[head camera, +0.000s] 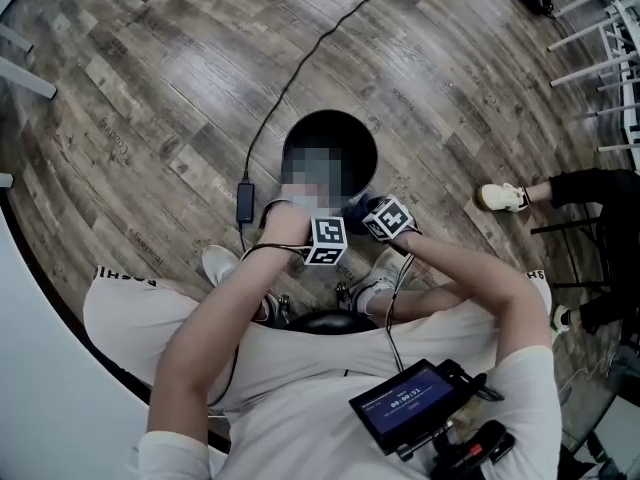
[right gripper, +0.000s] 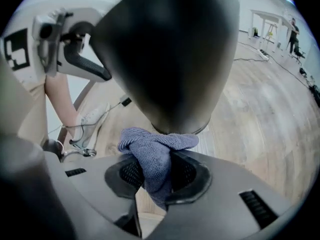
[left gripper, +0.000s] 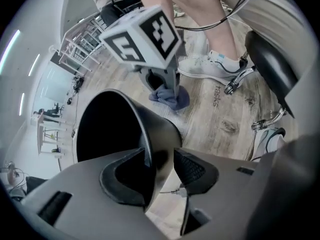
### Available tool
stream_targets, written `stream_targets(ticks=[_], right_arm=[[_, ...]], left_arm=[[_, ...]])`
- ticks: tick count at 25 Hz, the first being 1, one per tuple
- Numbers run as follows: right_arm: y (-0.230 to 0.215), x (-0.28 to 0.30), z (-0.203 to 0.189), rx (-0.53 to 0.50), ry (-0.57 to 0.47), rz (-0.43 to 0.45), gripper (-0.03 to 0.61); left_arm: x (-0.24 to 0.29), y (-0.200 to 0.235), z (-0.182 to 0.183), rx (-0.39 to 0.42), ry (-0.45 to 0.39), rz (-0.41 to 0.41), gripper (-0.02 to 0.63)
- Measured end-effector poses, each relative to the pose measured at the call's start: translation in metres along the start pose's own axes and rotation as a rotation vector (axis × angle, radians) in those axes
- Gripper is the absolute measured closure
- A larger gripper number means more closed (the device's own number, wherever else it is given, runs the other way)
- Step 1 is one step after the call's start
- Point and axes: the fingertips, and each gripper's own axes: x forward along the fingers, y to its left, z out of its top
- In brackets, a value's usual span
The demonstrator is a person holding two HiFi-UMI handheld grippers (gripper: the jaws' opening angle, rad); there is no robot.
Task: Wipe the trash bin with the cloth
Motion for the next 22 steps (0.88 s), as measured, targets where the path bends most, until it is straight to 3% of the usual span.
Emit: stream_targets(ticks=[4,7,10,16,22], right_arm=[[0.020,-0.048,0.028,0.044,-0.096,0.020,0.479],[0.034,-0.071,0.047,0.015,-0.151,0.018,0.479],[0.037,-0.083,0.067,0.009,-0.203,0.005,0.479],[0.019,-0.063,0.066,0.012,-0.173,-0.024,0.479],[-0.007,0.004,0.041,0.003,-0.105,-0.040,0.479]], left_arm=[[0.002,0.001,-0.010,0.002,0.023,-0.005,0.442],[0.010,-0.003,-0.015,0.120,0.083,0.047,0.445],[0.012,-0.006,-0.015,0.171,0.103,0.054,0.480],[0.011,-0.010,-0.006,0.158,0.081,0.043,0.492],[0.009,-0.011,0.000,0.123,0.068,0.019,0.495]])
